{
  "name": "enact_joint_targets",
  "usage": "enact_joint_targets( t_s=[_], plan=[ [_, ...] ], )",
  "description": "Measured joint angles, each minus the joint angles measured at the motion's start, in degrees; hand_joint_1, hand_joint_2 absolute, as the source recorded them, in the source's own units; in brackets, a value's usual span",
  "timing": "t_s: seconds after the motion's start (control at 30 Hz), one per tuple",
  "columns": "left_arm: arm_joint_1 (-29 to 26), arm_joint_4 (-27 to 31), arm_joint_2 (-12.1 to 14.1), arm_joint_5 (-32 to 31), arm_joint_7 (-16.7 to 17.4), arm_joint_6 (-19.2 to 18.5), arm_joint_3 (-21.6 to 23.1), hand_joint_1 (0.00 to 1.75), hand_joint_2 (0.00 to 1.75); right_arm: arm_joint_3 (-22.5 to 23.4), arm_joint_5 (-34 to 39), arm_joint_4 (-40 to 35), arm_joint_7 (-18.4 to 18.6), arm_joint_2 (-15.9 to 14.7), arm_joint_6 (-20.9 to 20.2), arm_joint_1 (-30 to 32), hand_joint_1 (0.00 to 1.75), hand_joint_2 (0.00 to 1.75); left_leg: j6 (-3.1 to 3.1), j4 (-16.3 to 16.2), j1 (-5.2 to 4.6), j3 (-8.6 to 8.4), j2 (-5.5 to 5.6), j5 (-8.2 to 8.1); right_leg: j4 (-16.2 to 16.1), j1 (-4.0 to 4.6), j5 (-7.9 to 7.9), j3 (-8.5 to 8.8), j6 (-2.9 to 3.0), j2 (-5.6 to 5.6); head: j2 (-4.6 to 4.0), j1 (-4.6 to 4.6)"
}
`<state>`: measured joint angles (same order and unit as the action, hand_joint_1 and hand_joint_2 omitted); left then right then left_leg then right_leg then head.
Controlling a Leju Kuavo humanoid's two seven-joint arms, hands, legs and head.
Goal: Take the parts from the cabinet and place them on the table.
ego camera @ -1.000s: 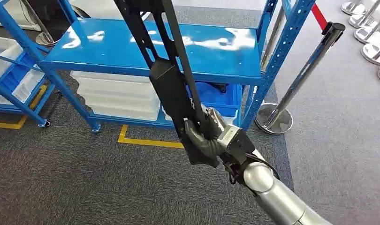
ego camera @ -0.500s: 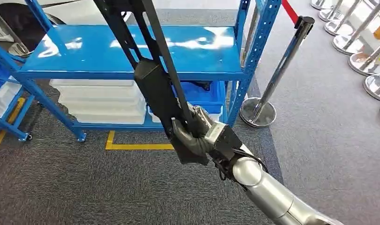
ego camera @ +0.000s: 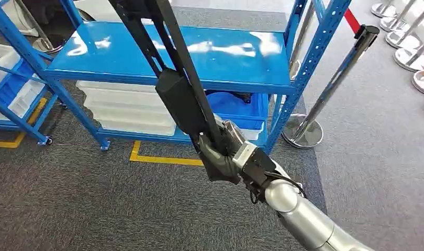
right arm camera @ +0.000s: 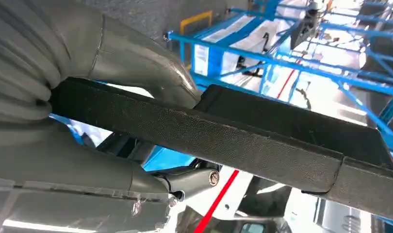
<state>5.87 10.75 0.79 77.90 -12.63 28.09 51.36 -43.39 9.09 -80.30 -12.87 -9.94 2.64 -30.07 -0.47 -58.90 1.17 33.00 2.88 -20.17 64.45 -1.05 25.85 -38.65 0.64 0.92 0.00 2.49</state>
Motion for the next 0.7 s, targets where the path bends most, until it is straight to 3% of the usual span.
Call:
enact_joint_targets(
  t_s=[0.03,0.07,0.13,0.17,0.2,0.23,0.27,0.3,0.37,0.4,0.43,0.5,0.53,0.57,0.67,0.7],
  plan=[
    [0.0,0.0,0.0,0.0,0.0,0.0,0.0,0.0,1.75,0.0,0.0,0.0,0.0,0.0,0.0,0.0,1.75,1.75,-0.36,-0.1,0.14,-0.1,0.48,-0.29,-4.0,-0.18,-0.56,1.72,0.13,1.81,0.0,0.15],
    [0.2,0.0,0.0,0.0,0.0,0.0,0.0,0.0,1.75,0.0,0.0,0.1,0.0,0.0,0.0,0.0,1.75,1.75,-0.8,-0.4,-0.09,0.28,0.87,-0.35,-4.8,-0.16,-0.09,2.22,0.06,2.92,0.0,-0.13],
    [0.1,0.0,0.0,0.0,0.0,0.0,0.0,0.0,1.75,0.0,0.0,0.1,0.0,0.0,0.0,0.0,1.75,1.75,-1.52,-0.1,0.32,0.56,1.62,-0.23,-4.7,0.34,0.23,2.1,0.37,2.27,0.0,-0.22],
    [0.0,0.0,0.0,0.0,0.0,0.0,0.0,0.0,1.75,0.0,-0.1,0.1,0.0,0.0,0.1,0.0,1.75,1.75,-2.05,0.2,0.54,0.52,2.04,-0.16,-4.6,0.45,0.42,2.16,0.81,1.78,0.0,-0.2],
    [-0.1,0.0,0.0,0.0,0.1,0.0,0.0,0.0,1.75,0.0,-0.1,0.1,0.0,0.1,0.1,-0.1,1.75,1.75,-2.47,0.1,0.44,0.36,2.41,-0.42,-5.3,0.04,0.29,2.52,1.11,1.19,0.0,-0.26],
    [-0.1,0.0,0.0,0.0,0.1,0.0,0.0,0.0,1.75,0.0,-0.1,0.1,0.0,0.2,0.1,-0.2,1.75,1.75,-2.65,-1.2,0.47,0.44,0.66,-1.06,-5.6,-0.04,0.29,3.01,1.41,0.6,0.0,-0.39],
    [-0.1,0.0,0.0,0.0,0.1,0.0,0.0,0.0,1.75,0.0,-0.1,0.1,0.0,0.2,0.1,-0.2,1.75,1.75,-2.83,-3.6,0.22,1.58,-0.95,-2.41,-5.7,0.0,0.52,3.25,1.83,0.1,0.0,-1.25],
    [0.1,0.0,0.0,0.0,0.1,0.0,0.0,0.0,1.75,0.0,-0.2,0.1,-0.1,0.2,0.1,-0.2,1.75,1.75,-3.07,-8.5,0.28,4.12,-1.85,-4.72,-5.6,0.22,0.69,3.49,2.08,-0.67,0.0,-2.03],
    [0.1,0.0,0.0,0.0,0.1,0.0,0.0,0.0,1.75,0.0,-0.3,0.1,0.0,0.2,0.1,-0.1,1.75,1.75,-3.26,-16.7,0.26,8.84,-2.34,-7.48,-5.6,0.59,0.99,3.66,2.43,-1.93,0.0,-2.4],
    [0.1,0.0,0.0,0.0,0.1,0.0,0.0,0.0,1.75,0.0,-0.3,0.1,0.0,0.2,0.1,-0.1,1.75,1.75,-3.21,-17.8,0.23,9.67,-2.37,-7.1,-5.6,0.72,1.11,3.78,2.52,-2.41,0.0,-2.67],
    [-0.1,0.0,0.0,0.1,0.2,0.0,0.0,0.0,1.75,0.0,-0.4,0.1,0.0,0.2,0.1,-0.1,1.75,1.75,-2.98,-16.0,0.16,9.08,-2.43,-5.2,-5.6,0.86,1.31,4.02,2.53,-2.95,0.0,-2.82],
    [-0.2,0.0,0.0,0.1,0.2,0.0,0.0,0.0,1.75,0.0,-0.6,0.1,0.0,0.3,0.1,-0.1,1.75,1.75,-2.15,-7.3,-0.23,5.09,-3.39,0.07,-5.6,1.1,1.73,4.73,2.49,-3.92,0.0,-3.34],
    [-0.1,0.0,0.0,0.1,0.2,0.0,0.0,0.0,1.75,0.0,-0.7,0.1,0.0,0.3,0.1,-0.2,1.75,1.75,-1.35,-1.7,-0.86,2.58,-5.96,2.34,-5.6,1.22,2.05,5.14,2.39,-4.52,0.0,-3.65],
    [0.1,0.0,0.0,0.1,0.2,0.0,0.0,0.0,1.75,0.0,-0.7,0.1,0.0,0.2,0.1,-0.2,1.75,1.75,-1.0,-0.1,-1.45,2.17,-7.08,1.7,-5.3,1.78,2.43,5.27,2.07,-5.04,0.0,-3.89],
    [0.1,0.0,0.0,0.1,0.2,0.0,0.0,0.0,1.75,0.0,-0.8,0.1,0.0,0.4,0.0,-0.3,1.75,1.75,-0.4,-0.1,-1.55,2.6,-5.06,1.85,-5.7,1.66,2.66,5.55,1.54,-7.02,0.0,-3.47],
    [0.1,0.0,0.0,0.1,0.2,0.0,0.0,0.0,1.75,0.0,-0.8,0.1,0.0,0.4,0.0,-0.4,1.75,1.75,0.02,0.7,-1.03,2.08,-4.32,2.2,-5.5,1.91,3.04,5.65,1.1,-7.17,0.0,-3.43]
  ],
)
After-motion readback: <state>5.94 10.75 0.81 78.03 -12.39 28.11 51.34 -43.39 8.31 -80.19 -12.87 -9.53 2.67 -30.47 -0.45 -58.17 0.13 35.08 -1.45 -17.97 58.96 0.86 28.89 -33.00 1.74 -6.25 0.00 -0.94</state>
